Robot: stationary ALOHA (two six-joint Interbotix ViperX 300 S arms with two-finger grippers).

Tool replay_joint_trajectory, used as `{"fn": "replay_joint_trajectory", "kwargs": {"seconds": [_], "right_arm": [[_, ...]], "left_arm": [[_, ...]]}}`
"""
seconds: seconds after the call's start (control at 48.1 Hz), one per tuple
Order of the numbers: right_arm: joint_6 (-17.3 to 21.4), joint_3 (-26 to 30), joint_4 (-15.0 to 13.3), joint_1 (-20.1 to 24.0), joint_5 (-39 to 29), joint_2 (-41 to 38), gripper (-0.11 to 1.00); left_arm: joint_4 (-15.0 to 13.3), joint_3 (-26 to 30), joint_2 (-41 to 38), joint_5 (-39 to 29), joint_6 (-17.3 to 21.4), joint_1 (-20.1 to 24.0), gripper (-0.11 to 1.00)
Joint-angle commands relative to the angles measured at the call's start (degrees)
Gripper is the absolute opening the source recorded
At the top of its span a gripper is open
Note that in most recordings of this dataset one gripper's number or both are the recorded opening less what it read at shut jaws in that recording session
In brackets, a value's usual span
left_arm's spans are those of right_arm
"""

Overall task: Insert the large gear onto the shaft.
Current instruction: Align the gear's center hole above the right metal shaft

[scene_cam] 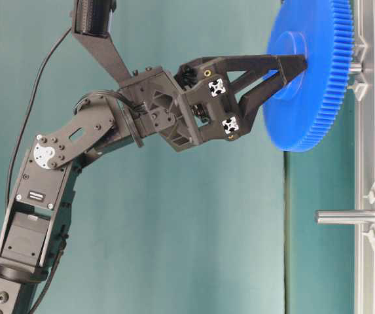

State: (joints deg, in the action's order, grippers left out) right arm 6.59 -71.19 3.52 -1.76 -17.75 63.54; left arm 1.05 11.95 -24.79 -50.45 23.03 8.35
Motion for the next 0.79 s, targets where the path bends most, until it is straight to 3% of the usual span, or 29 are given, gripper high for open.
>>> {"fn": "replay_joint_trajectory", "kwargs": {"seconds": [0.0, 0.769], "right_arm": [[0.70, 1.05, -0.09, -0.09, 0.62, -0.35, 0.65], [0.79, 0.88, 0.00, -0.09, 0.62, -0.35, 0.65]], "left_arm": [[0.18, 0.26, 0.79, -0.09, -0.44, 1.41, 0.87], [0.26, 2.72, 0.35, -2.55, -2.81, -0.26, 0.89]]}}
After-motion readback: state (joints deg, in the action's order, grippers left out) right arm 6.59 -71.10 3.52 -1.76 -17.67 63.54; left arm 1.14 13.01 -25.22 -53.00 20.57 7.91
